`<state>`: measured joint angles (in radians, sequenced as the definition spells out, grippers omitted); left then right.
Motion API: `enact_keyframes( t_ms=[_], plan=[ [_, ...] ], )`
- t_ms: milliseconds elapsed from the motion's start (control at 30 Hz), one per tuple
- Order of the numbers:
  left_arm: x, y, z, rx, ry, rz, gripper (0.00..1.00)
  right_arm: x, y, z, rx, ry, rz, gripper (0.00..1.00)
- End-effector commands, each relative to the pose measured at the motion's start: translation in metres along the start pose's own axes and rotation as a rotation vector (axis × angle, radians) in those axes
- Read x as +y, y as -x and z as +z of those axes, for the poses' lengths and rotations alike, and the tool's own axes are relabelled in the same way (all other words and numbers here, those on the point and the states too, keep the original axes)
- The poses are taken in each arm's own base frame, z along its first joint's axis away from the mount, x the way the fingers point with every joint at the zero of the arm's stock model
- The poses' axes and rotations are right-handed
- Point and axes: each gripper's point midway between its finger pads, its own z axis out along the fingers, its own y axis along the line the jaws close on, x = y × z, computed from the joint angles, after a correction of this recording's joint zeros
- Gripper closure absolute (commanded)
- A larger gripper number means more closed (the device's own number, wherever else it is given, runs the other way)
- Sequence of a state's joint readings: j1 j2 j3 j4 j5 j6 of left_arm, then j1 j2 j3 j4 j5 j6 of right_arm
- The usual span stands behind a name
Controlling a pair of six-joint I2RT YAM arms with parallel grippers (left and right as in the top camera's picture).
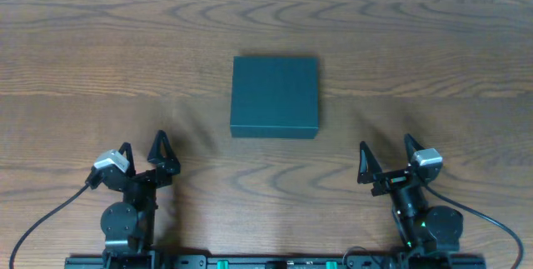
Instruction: Pack container
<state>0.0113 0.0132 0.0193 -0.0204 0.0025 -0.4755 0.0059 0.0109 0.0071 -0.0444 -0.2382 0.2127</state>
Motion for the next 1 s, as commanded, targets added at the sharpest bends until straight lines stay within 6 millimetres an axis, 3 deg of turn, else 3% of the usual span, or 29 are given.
enact_keyframes(
  t_ms=[0,233,667,800,967],
  plan=[
    [0.023,-0.007,0.000,0.001,0.108,-0.002,0.05,0.003,-0.001,0.000,0.003,0.012,-0.001,0.01],
    [0.028,-0.003,-0.001,-0.017,0.139,0.027,0.04,0.003,-0.001,0.000,0.003,0.012,-0.001,0.01],
    [0.015,-0.009,0.001,0.035,0.057,0.534,0.05,0.003,-0.001,0.000,0.003,0.012,-0.001,0.01],
    [0.002,-0.013,0.001,0.042,-0.021,0.623,0.05,0.003,-0.001,0.000,0.003,0.012,-0.001,0.01],
    [0.003,-0.014,0.001,0.048,-0.019,0.622,0.04,0.003,-0.001,0.000,0.003,0.012,-0.001,0.01]
  ],
)
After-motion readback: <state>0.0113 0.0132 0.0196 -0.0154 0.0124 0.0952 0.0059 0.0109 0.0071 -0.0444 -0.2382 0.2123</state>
